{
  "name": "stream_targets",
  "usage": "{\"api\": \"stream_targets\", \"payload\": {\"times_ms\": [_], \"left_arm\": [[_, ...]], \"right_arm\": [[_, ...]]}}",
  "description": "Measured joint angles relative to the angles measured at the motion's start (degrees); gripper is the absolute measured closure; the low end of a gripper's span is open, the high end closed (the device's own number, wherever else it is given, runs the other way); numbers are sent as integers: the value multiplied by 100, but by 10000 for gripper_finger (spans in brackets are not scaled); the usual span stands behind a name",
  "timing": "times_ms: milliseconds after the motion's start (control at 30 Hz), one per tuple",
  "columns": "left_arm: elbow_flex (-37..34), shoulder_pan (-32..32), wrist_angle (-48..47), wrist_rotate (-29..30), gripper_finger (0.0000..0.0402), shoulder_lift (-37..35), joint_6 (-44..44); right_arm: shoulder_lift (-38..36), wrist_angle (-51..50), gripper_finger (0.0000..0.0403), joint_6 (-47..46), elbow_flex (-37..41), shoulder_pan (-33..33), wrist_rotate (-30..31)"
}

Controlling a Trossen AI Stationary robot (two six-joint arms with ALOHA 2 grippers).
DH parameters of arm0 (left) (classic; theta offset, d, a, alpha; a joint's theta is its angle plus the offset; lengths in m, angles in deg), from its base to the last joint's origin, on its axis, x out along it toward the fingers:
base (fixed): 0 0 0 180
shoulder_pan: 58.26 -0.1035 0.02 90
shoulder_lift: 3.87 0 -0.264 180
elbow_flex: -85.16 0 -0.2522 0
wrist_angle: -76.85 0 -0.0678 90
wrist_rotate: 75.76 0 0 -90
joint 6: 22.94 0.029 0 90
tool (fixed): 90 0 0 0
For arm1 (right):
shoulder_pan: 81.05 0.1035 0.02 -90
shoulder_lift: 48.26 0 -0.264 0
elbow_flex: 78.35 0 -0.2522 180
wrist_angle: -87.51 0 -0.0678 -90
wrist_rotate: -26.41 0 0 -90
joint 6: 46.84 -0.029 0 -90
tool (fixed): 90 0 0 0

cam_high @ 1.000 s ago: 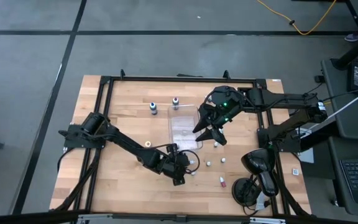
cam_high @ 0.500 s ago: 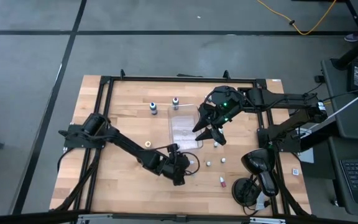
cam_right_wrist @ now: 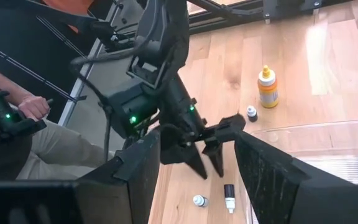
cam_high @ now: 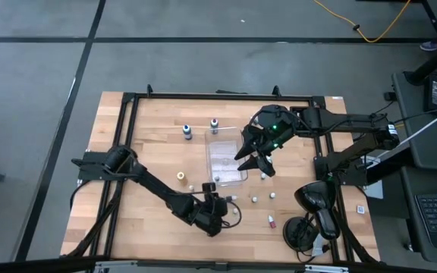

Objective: Pick & Place food coloring
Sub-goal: Put the small pink food coloring bottle into the bottom of the bin

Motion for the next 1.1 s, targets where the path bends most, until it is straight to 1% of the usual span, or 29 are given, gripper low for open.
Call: {"api": "stream_targets", "payload": {"times_ms": [100, 200, 300, 367, 567, 667, 767, 1100], "left_arm": [[344, -24, -103, 8, 249, 296, 46], [759, -46, -557, 187, 249, 604, 5], [984, -64, -1234, 553, 249, 749, -396], [992, -93, -1354, 629, 249, 750, -581], [997, -171, -1277, 75, 251, 750, -603], [997, -168, -1264, 108, 251, 750, -517], [997, -174, -1216, 22, 252, 750, -365], [997, -337, -986, -68, 250, 750, -347]], "right_arm": [[0, -16, 195, -8, 0, 2, 7], [0, -30, 195, -54, 0, 18, 20], [0, -40, 195, -61, 0, 20, 67], [0, -42, 195, -35, 0, 22, 67], [0, -47, 195, -11, 0, 20, 70], [0, -58, 195, -2, 0, 22, 69], [0, -75, 195, 2, 0, 22, 69], [2, -84, 195, 52, 0, 24, 67]]}}
